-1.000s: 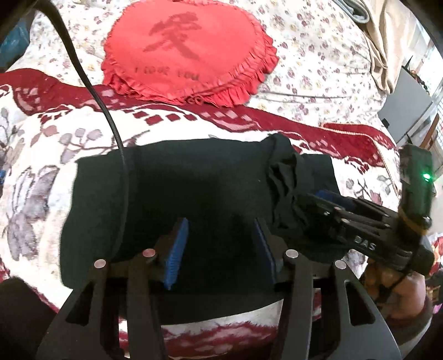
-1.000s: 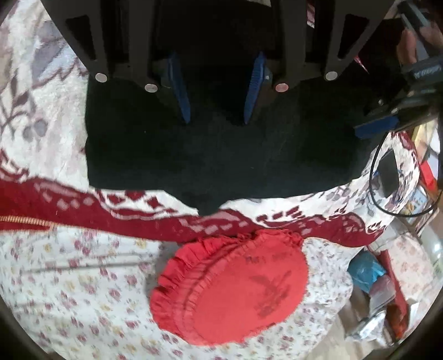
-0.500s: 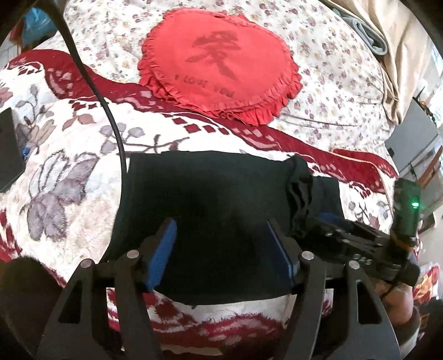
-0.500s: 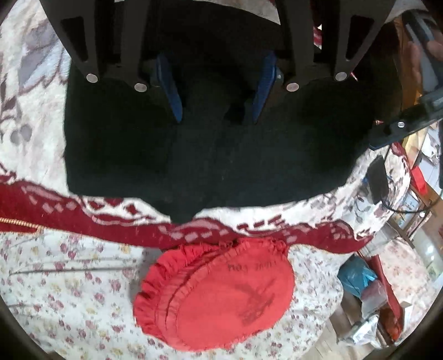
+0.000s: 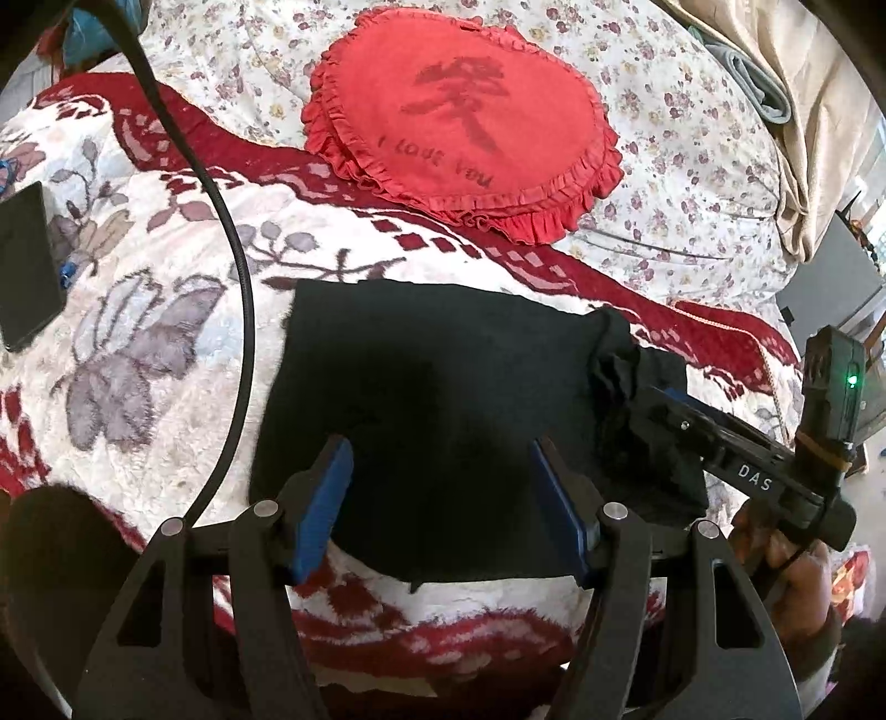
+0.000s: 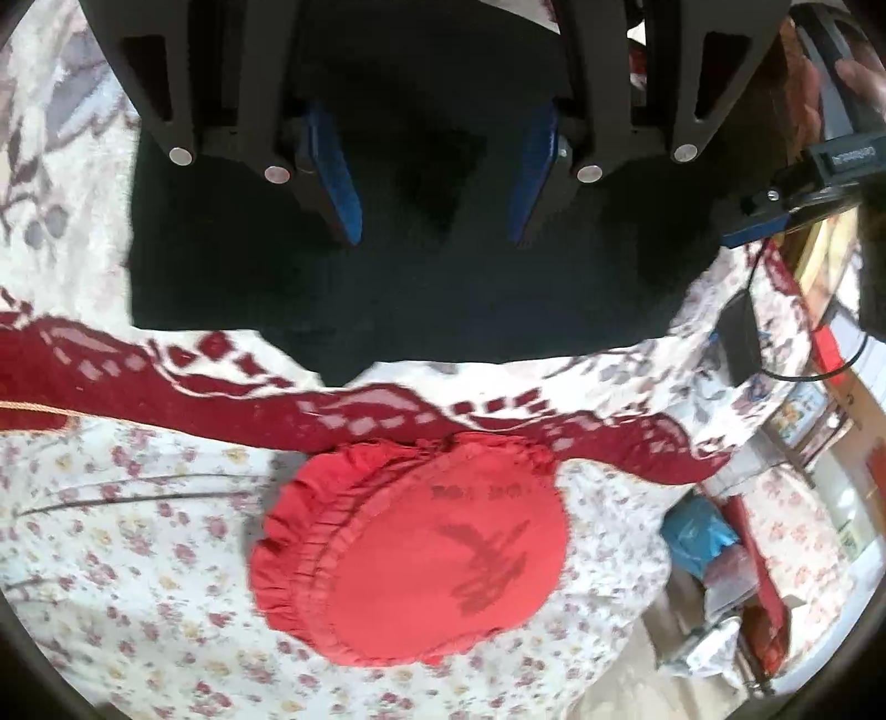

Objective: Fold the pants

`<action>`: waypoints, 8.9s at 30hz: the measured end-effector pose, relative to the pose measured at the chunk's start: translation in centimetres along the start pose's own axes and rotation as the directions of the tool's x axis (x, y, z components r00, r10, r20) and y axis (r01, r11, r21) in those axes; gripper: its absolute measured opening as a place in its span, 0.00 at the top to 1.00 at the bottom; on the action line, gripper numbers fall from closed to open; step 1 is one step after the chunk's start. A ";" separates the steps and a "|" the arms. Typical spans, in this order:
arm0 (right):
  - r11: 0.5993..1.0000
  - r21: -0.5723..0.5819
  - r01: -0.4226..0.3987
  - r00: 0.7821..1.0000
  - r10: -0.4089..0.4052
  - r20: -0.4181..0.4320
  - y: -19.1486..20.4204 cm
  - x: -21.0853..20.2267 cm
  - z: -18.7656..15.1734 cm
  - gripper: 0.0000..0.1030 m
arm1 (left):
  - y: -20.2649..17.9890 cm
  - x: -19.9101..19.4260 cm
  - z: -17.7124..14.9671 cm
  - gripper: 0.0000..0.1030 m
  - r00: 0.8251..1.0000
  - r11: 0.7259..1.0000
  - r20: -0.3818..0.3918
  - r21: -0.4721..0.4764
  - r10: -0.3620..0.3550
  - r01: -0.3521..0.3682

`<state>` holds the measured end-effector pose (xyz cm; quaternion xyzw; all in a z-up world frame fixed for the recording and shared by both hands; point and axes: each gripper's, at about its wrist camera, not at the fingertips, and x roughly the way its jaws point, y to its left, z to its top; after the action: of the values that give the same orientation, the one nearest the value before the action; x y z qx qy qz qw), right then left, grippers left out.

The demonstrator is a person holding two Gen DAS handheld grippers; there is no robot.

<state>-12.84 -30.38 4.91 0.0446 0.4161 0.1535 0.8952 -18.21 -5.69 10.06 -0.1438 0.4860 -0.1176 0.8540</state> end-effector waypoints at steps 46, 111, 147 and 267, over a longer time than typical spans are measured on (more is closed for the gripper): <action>0.985 -0.047 -0.166 0.986 0.166 -0.007 0.7 -2.0 -3.8 0.48 | -5.0 4.3 2.7 0.37 0.996 0.995 -0.057 0.062 -0.073 0.076; 0.903 -0.119 -0.412 0.908 0.396 -0.138 11.5 14.7 6.5 0.72 | 6.6 3.2 -1.1 0.59 0.978 0.913 0.127 -0.356 -0.167 0.202; 0.819 0.424 -0.387 0.922 0.333 0.197 -11.0 -3.2 -1.1 0.29 | -12.2 1.1 -2.4 0.25 0.878 0.792 -0.102 0.391 -0.468 0.468; 0.964 0.265 0.028 0.999 -0.035 0.023 -11.9 -5.7 -6.9 0.54 | -15.1 8.8 -1.9 0.25 0.995 0.928 -0.064 0.362 -0.075 0.093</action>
<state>-18.72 -43.85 2.15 0.1592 0.4211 0.0817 0.8892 -16.38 -23.01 7.52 -0.0008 0.4700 -0.2457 0.8478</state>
